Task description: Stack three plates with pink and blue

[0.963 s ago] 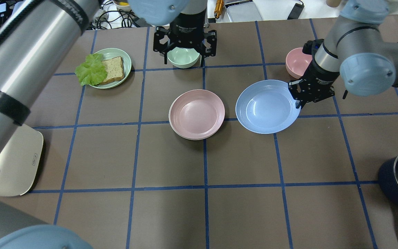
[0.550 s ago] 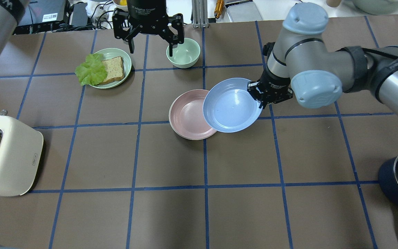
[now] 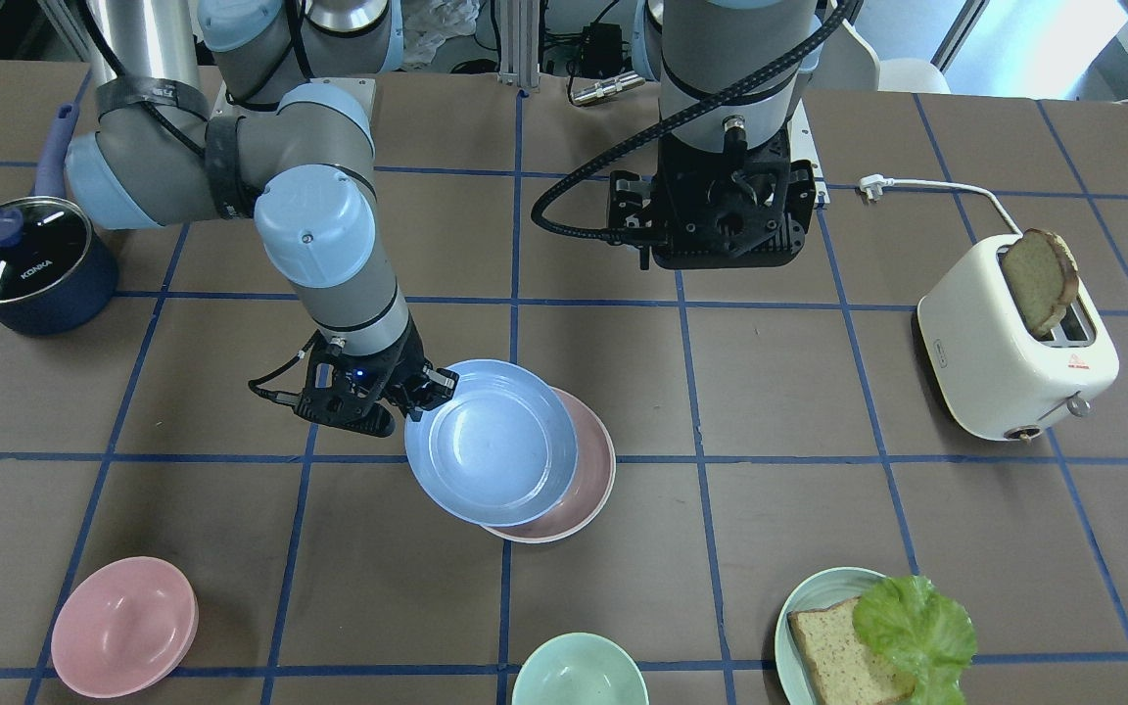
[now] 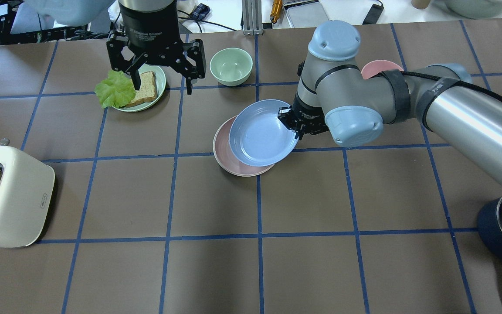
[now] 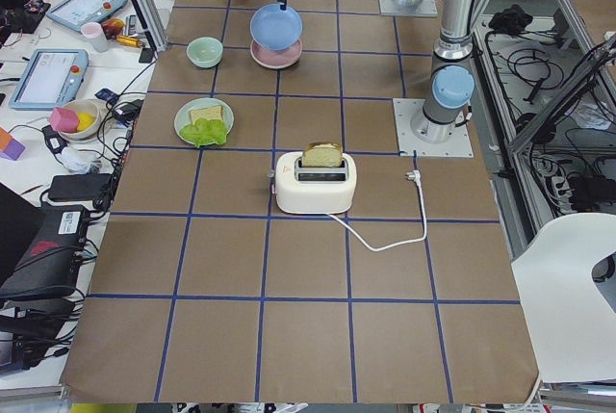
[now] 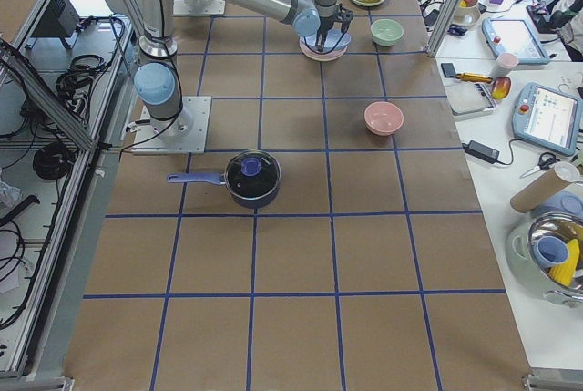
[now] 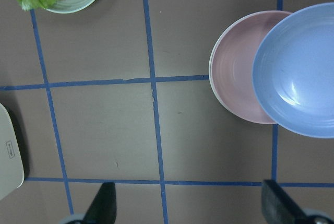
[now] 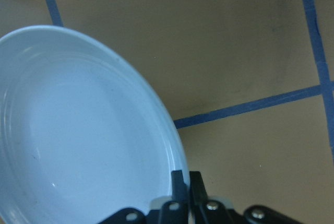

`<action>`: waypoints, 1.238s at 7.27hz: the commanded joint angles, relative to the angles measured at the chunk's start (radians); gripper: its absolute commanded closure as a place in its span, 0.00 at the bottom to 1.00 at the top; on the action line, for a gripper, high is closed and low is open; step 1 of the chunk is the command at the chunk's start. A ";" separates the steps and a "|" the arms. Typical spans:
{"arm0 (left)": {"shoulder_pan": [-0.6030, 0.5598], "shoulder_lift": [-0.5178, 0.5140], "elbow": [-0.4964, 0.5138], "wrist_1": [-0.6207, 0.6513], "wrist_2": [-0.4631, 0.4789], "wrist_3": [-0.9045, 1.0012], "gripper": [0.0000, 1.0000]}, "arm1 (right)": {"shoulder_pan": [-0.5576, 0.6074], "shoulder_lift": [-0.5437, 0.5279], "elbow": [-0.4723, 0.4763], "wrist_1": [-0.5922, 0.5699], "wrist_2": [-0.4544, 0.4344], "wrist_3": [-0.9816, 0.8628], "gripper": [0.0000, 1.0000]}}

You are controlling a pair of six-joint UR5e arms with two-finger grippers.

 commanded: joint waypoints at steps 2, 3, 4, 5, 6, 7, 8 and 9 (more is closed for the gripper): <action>0.037 0.130 -0.113 0.005 0.002 0.018 0.04 | 0.016 0.034 -0.002 -0.009 0.000 0.017 1.00; 0.072 0.160 -0.118 0.005 -0.003 0.045 0.04 | 0.017 0.034 -0.002 -0.010 0.003 0.017 1.00; 0.083 0.190 -0.145 0.001 -0.003 0.050 0.04 | 0.017 0.034 -0.002 -0.017 0.012 0.019 0.73; 0.084 0.226 -0.200 0.008 -0.001 0.055 0.05 | 0.017 0.037 -0.004 -0.042 0.019 0.019 0.37; 0.085 0.255 -0.258 0.036 -0.003 0.056 0.06 | 0.017 0.048 -0.019 -0.055 0.041 0.017 0.16; 0.088 0.279 -0.312 0.097 -0.003 0.074 0.06 | 0.014 0.053 -0.077 -0.041 0.039 0.012 0.07; 0.093 0.297 -0.335 0.136 0.000 0.108 0.04 | -0.006 0.060 -0.168 0.061 0.025 -0.018 0.02; 0.097 0.306 -0.334 0.135 0.005 0.133 0.01 | -0.044 0.069 -0.295 0.223 0.020 -0.079 0.02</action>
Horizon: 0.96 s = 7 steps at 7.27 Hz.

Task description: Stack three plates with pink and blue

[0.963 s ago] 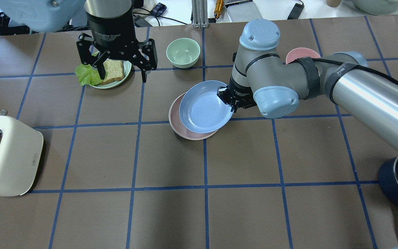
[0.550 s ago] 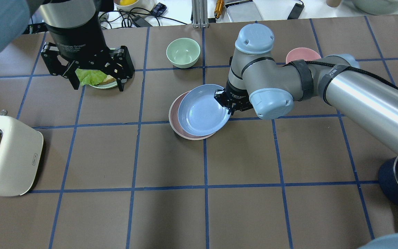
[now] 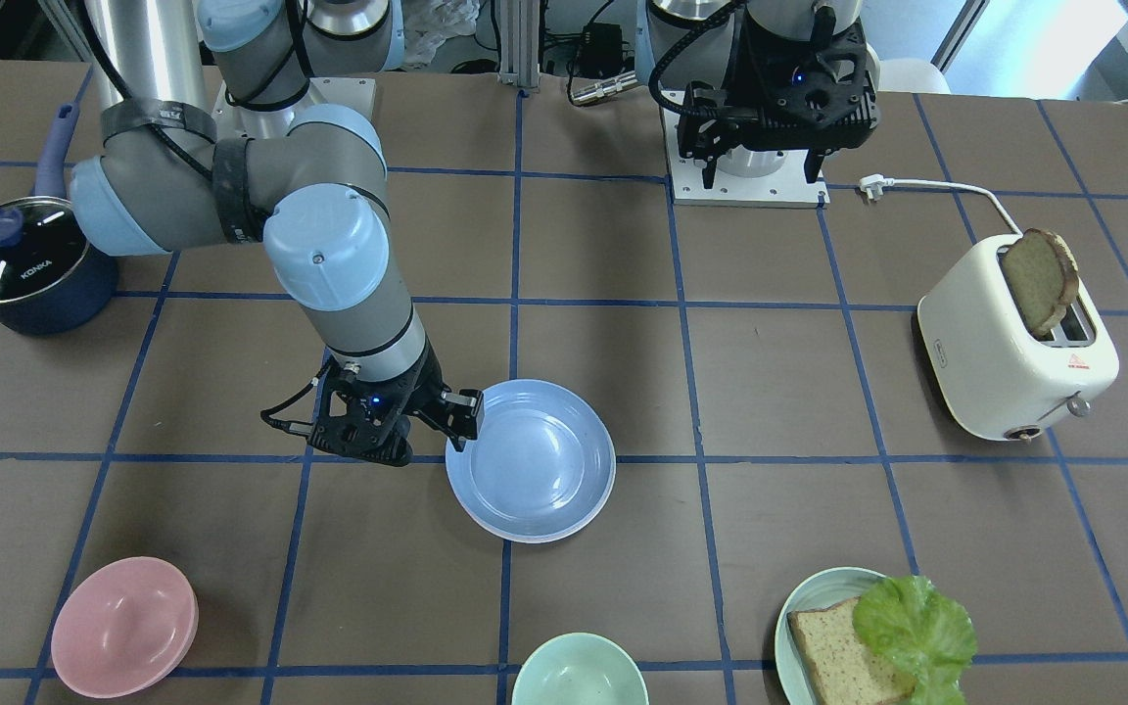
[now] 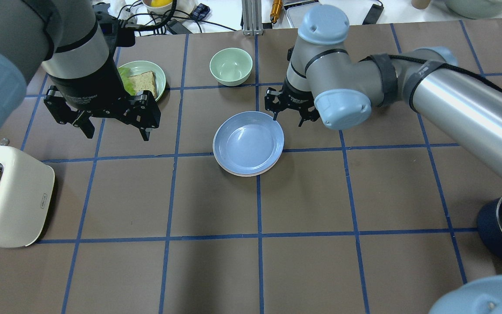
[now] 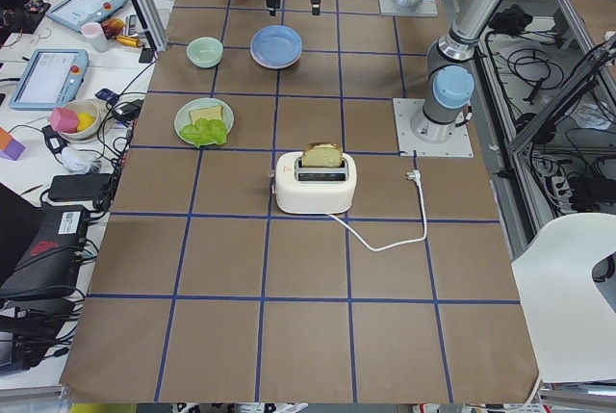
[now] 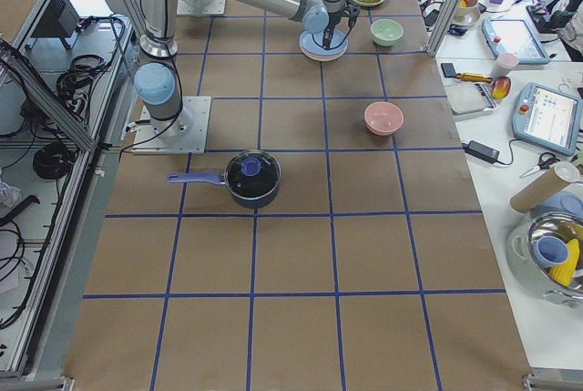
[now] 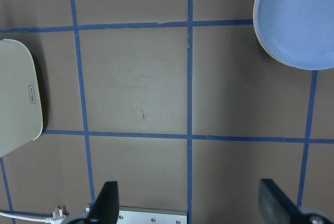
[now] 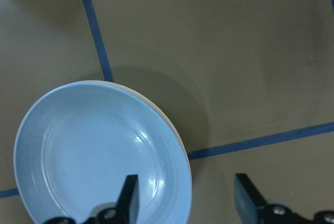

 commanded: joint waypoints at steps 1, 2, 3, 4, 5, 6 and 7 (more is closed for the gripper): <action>0.011 0.015 -0.006 0.024 0.010 0.055 0.01 | -0.088 0.024 -0.256 0.315 -0.006 -0.100 0.01; 0.013 0.012 -0.003 0.028 0.009 0.074 0.01 | -0.121 0.017 -0.319 0.416 -0.007 -0.212 0.01; 0.011 0.003 -0.004 0.095 0.003 0.095 0.01 | -0.129 -0.014 -0.315 0.496 -0.086 -0.309 0.00; 0.011 -0.002 -0.004 0.120 -0.028 0.099 0.01 | -0.149 -0.064 -0.312 0.515 -0.128 -0.365 0.00; 0.011 0.000 -0.004 0.134 -0.111 0.111 0.01 | -0.152 -0.128 -0.260 0.572 -0.123 -0.365 0.01; 0.011 -0.003 -0.012 0.190 -0.135 0.115 0.01 | -0.157 -0.217 -0.152 0.545 -0.118 -0.370 0.01; 0.011 -0.005 -0.020 0.198 -0.138 0.115 0.01 | -0.157 -0.299 -0.040 0.470 -0.115 -0.370 0.00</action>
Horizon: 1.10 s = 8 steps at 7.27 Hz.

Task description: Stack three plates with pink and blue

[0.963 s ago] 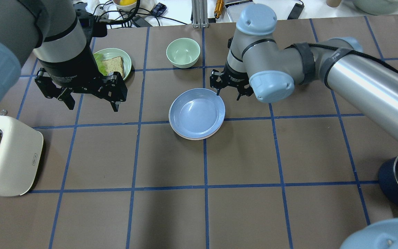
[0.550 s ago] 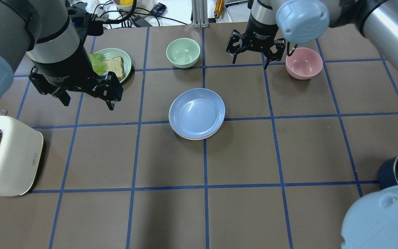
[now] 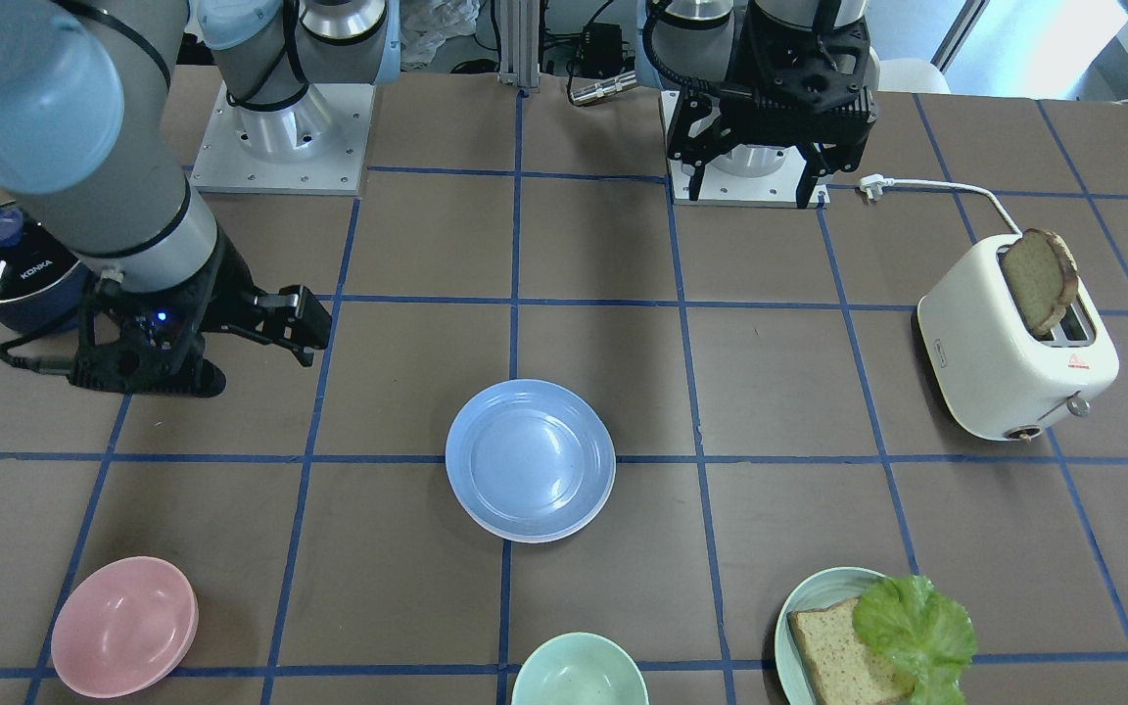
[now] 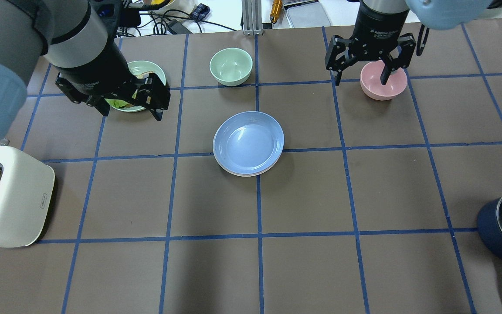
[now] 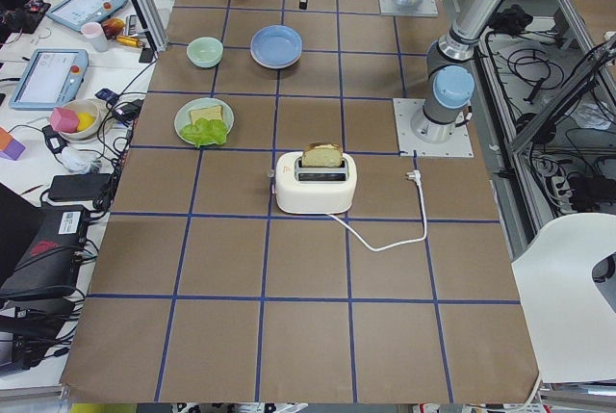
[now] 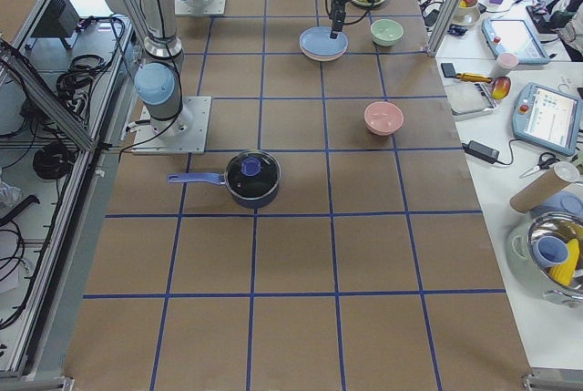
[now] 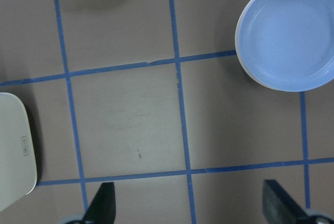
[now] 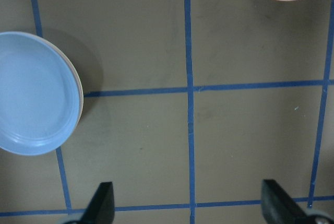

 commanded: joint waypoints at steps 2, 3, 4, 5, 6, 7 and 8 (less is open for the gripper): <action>0.000 0.002 -0.008 0.028 -0.021 0.000 0.01 | -0.004 -0.187 0.216 -0.143 0.000 -0.012 0.00; 0.000 0.002 -0.002 0.028 -0.014 -0.001 0.00 | 0.000 -0.185 0.200 -0.142 0.000 -0.010 0.00; 0.000 0.001 -0.002 0.027 -0.008 -0.003 0.00 | 0.005 -0.185 0.193 -0.139 0.002 -0.010 0.00; 0.000 -0.002 -0.005 0.027 -0.008 -0.003 0.00 | 0.008 -0.187 0.189 -0.137 0.000 -0.044 0.00; 0.000 -0.005 0.001 0.025 -0.006 -0.004 0.00 | 0.008 -0.185 0.189 -0.143 0.014 -0.071 0.00; 0.000 -0.004 0.004 0.027 -0.005 -0.010 0.00 | 0.008 -0.184 0.190 -0.145 0.031 -0.072 0.00; 0.000 -0.004 0.006 0.027 -0.001 -0.016 0.00 | 0.006 -0.184 0.196 -0.143 0.031 -0.072 0.00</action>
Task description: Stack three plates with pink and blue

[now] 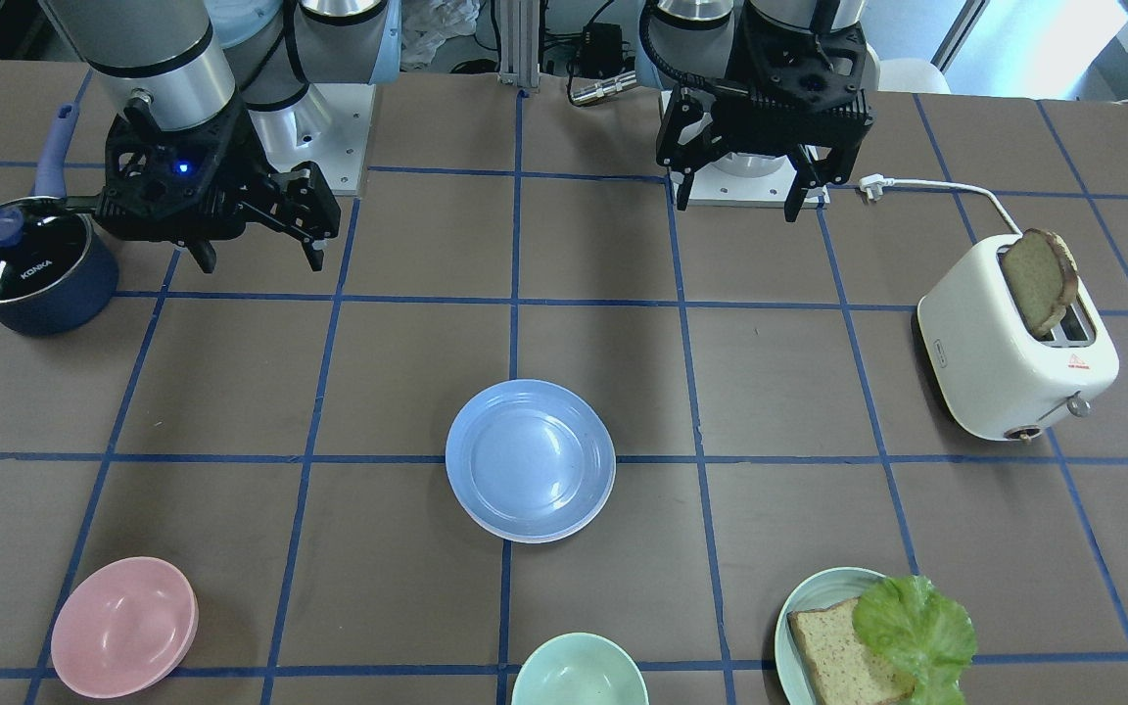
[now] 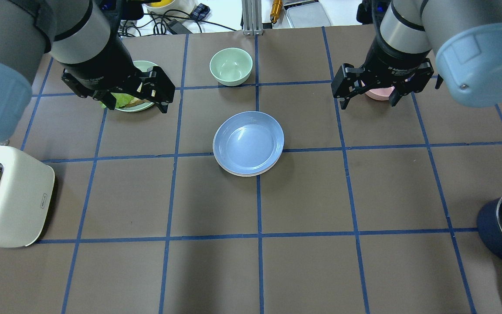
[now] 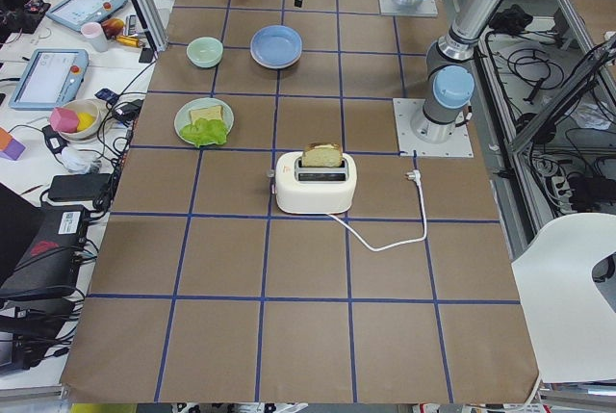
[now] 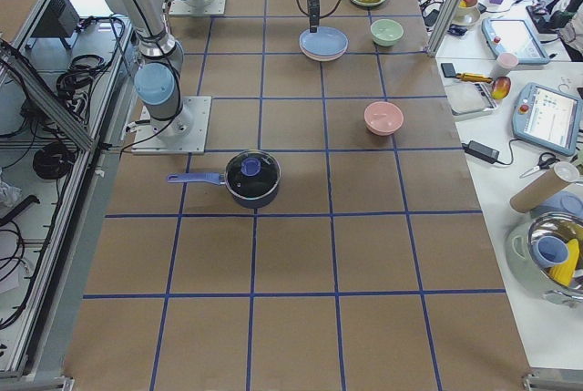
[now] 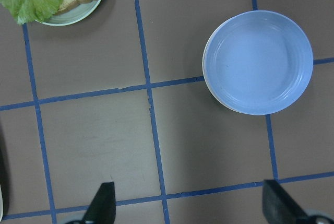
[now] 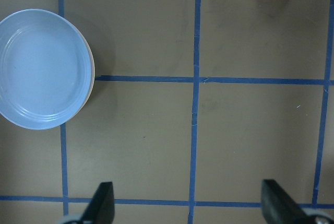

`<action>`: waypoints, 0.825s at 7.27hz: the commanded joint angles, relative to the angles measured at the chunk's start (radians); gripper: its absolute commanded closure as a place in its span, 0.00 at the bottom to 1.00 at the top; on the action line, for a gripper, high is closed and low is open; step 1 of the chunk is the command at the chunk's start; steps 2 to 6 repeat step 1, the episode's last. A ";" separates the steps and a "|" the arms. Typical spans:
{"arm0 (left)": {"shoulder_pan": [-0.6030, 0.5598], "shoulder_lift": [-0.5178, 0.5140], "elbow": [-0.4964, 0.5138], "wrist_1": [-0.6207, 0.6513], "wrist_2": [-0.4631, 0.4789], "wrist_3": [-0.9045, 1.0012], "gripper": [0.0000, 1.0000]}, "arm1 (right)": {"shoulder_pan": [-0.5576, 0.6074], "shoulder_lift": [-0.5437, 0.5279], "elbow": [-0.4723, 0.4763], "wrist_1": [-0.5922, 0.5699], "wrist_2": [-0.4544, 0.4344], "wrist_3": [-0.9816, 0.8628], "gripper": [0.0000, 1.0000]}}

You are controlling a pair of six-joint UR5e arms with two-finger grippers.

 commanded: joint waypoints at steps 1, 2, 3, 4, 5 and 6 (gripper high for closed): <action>0.000 -0.003 0.003 0.000 0.003 -0.007 0.00 | -0.002 0.001 0.005 0.000 0.012 -0.005 0.00; 0.000 -0.003 0.003 0.000 0.003 -0.007 0.00 | -0.002 0.001 0.005 0.000 0.012 -0.005 0.00; 0.000 -0.003 0.003 0.000 0.003 -0.007 0.00 | -0.002 0.001 0.005 0.000 0.012 -0.005 0.00; 0.000 -0.003 0.003 0.000 0.003 -0.007 0.00 | -0.002 0.001 0.005 0.000 0.012 -0.005 0.00; 0.000 -0.003 0.003 0.000 0.003 -0.007 0.00 | -0.002 0.001 0.005 0.000 0.012 -0.005 0.00; 0.000 -0.003 0.003 0.000 0.003 -0.007 0.00 | -0.002 0.001 0.005 0.000 0.012 -0.005 0.00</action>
